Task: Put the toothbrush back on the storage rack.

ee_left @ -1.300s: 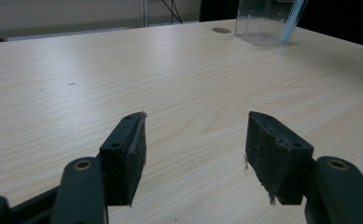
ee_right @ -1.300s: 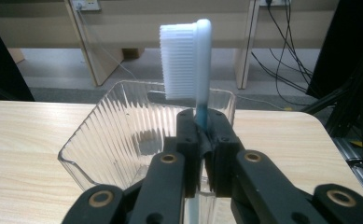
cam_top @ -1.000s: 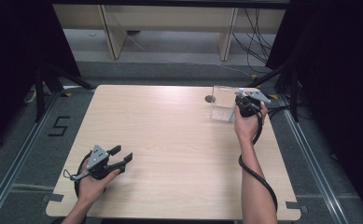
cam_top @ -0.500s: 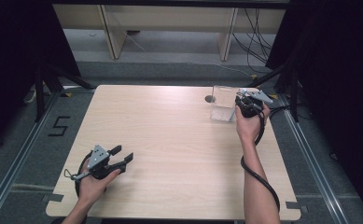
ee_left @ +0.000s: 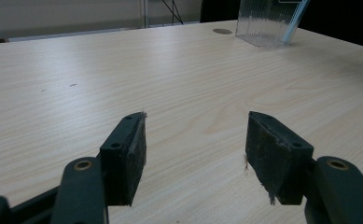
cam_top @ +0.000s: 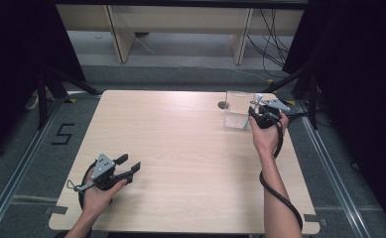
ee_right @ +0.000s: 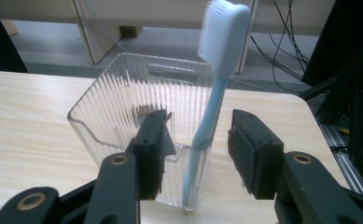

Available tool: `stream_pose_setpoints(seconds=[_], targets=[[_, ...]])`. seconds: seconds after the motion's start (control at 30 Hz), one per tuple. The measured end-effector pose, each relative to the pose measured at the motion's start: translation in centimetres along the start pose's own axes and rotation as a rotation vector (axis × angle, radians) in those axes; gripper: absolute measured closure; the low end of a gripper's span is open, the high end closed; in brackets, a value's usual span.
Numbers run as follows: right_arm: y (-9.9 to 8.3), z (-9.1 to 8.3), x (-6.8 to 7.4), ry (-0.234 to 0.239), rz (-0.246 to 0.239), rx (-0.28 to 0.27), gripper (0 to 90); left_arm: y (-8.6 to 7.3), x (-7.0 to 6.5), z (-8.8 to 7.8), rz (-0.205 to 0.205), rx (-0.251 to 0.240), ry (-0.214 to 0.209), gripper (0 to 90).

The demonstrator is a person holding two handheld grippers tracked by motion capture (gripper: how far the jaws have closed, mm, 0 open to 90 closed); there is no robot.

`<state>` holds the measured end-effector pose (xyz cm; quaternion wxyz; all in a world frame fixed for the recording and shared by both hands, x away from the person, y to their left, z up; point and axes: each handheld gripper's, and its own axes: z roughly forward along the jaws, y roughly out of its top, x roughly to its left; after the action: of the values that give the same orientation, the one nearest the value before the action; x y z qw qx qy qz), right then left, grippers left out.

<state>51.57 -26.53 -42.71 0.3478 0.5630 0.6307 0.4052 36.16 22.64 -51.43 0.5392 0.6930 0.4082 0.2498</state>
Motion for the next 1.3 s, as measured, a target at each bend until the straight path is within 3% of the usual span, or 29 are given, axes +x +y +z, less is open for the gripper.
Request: stream_pose_setpoints(seconds=[0.07,0.17,0.2,0.3,0.4,0.43,0.5,0.6,0.67,0.7,0.73,0.83,0.9,1.0,1.07,1.1,1.13,1.2,1.23,1.3], targets=[[-0.2,-0.3,0.2,0.001,0.013,0.005,54.9,0.0,0.0,0.0,0.0,-0.001,0.001,37.6],[-0.4,-0.8,0.2,0.019,-0.019,0.021,53.9,0.0,0.0,-0.2,0.0,0.007,0.009,37.6],[-0.6,-1.1,0.4,0.025,0.004,0.039,53.9,0.0,0.0,-0.2,0.002,0.007,0.01,37.7],[-0.9,-1.8,0.4,0.043,-0.026,0.048,53.8,0.0,0.1,-0.2,-0.001,0.006,0.014,37.7],[-1.1,-2.6,0.6,0.035,0.002,0.065,53.8,-0.1,0.2,-0.1,-0.003,-0.004,0.008,37.7],[-1.3,-3.0,0.3,0.054,-0.028,0.058,53.5,0.0,0.1,-0.2,0.0,0.006,0.015,37.6],[-1.5,-3.6,0.5,0.049,-0.003,0.064,53.2,0.0,0.0,-0.2,0.004,0.006,0.013,37.7],[-1.9,-4.4,0.6,0.053,-0.015,0.073,52.7,0.0,0.0,-0.2,0.005,0.007,0.014,37.7],[-2.3,-4.9,0.9,0.063,0.004,0.087,52.4,0.0,0.1,-0.2,0.003,0.008,0.017,37.8],[-2.5,-5.1,0.7,0.071,-0.032,0.088,52.3,0.0,0.1,-0.2,0.003,0.008,0.017,37.9],[-2.7,-5.4,1.0,0.071,-0.011,0.093,52.3,-0.1,0.1,-0.2,0.002,0.009,0.018,37.8],[-3.3,-5.9,0.9,0.078,-0.032,0.094,52.2,-0.1,0.1,-0.3,0.003,0.01,0.021,37.8],[-3.8,-6.3,1.2,0.078,-0.011,0.105,52.1,-0.1,0.2,-0.3,0.003,0.011,0.022,37.8],[-4.4,-6.7,1.1,0.097,-0.039,0.108,52.0,-0.1,0.2,-0.3,0.001,0.008,0.023,37.9],[-4.9,-7.1,1.2,0.106,-0.039,0.109,52.0,-0.1,0.2,-0.2,0.0,0.002,0.02,37.9],[-5.1,-7.4,1.6,0.094,-0.009,0.123,51.9,-0.1,0.2,-0.3,0.003,0.012,0.025,37.8],[-5.3,-7.5,1.4,0.112,-0.042,0.116,51.9,-0.1,0.2,-0.3,0.003,0.012,0.025,37.8],[-5.5,-7.8,1.7,0.104,-0.027,0.117,51.7,-0.1,0.2,-0.3,0.004,0.011,0.024,37.9],[-5.9,-8.2,1.8,0.121,-0.051,0.119,51.5,-0.1,0.1,-0.2,0.004,0.009,0.022,37.9],[-6.4,-8.6,2.1,0.12,-0.045,0.125,51.2,-0.2,0.1,-0.2,0.003,0.002,0.018,37.9]])
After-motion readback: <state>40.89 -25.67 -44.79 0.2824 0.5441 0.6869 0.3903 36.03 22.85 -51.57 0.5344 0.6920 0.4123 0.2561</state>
